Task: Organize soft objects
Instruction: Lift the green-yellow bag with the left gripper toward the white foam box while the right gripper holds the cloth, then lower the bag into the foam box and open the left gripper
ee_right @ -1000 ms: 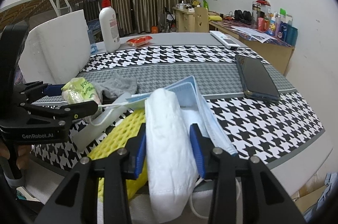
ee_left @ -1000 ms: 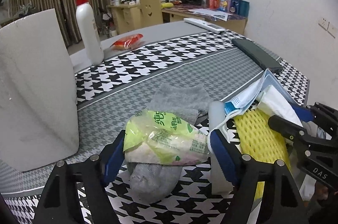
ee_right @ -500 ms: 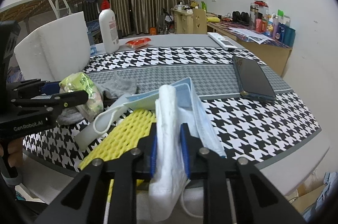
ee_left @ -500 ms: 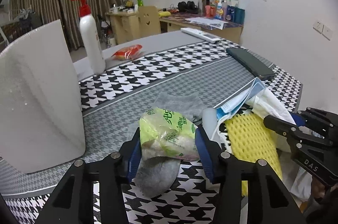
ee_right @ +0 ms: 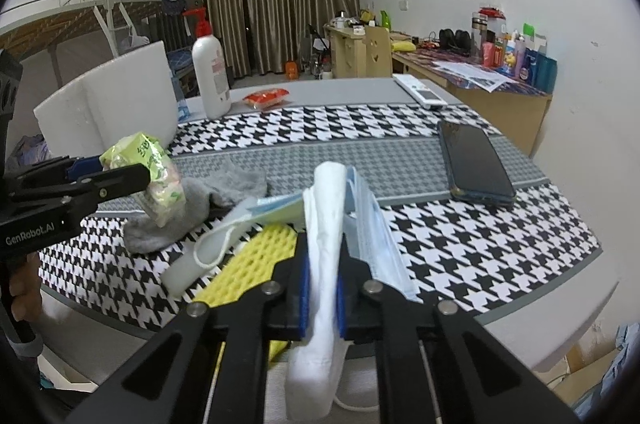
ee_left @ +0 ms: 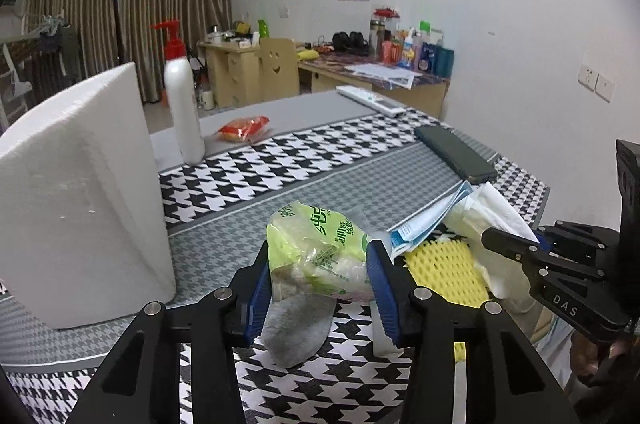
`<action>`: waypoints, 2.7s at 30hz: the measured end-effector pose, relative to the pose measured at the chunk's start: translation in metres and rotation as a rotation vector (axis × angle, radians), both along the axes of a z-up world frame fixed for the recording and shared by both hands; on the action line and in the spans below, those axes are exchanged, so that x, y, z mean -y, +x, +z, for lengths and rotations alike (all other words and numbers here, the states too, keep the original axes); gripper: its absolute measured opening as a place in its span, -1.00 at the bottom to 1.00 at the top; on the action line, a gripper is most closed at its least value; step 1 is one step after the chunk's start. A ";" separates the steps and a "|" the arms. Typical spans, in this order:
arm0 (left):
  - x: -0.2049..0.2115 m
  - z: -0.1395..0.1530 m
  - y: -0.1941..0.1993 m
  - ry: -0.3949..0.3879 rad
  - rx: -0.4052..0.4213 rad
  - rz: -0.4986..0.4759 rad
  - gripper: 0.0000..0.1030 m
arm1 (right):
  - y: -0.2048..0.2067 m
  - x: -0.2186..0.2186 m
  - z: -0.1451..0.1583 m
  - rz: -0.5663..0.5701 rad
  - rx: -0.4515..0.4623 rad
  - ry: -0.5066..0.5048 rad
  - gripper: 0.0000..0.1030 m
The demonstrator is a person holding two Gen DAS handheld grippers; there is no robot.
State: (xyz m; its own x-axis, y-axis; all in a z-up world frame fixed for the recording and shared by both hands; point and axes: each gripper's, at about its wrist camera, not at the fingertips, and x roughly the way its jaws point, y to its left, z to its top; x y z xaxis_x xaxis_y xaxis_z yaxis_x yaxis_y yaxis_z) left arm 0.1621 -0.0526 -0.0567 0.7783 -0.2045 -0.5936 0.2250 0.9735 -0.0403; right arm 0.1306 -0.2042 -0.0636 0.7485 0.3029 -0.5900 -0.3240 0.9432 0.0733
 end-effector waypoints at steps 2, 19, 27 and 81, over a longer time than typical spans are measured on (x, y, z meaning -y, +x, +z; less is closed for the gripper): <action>-0.004 0.004 -0.003 -0.005 0.013 0.010 -0.08 | -0.003 -0.002 0.005 0.005 0.015 0.000 -0.74; -0.033 0.026 -0.031 -0.012 0.091 0.096 -0.08 | -0.017 -0.008 0.038 0.027 0.095 0.045 -0.74; -0.042 0.041 -0.040 -0.005 0.119 0.121 -0.08 | -0.019 -0.015 0.053 0.039 0.128 0.067 -0.74; -0.098 0.122 -0.023 0.042 0.314 0.252 -0.08 | 0.022 -0.099 0.135 0.224 0.261 0.128 -0.74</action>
State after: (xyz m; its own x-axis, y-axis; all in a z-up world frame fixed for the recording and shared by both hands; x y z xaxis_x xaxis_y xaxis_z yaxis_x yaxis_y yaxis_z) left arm 0.1391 0.0449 0.0648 0.9459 0.0356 -0.3224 -0.0263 0.9991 0.0332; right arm 0.1531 -0.1047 0.0712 0.7754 0.5358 -0.3343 -0.5451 0.8351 0.0741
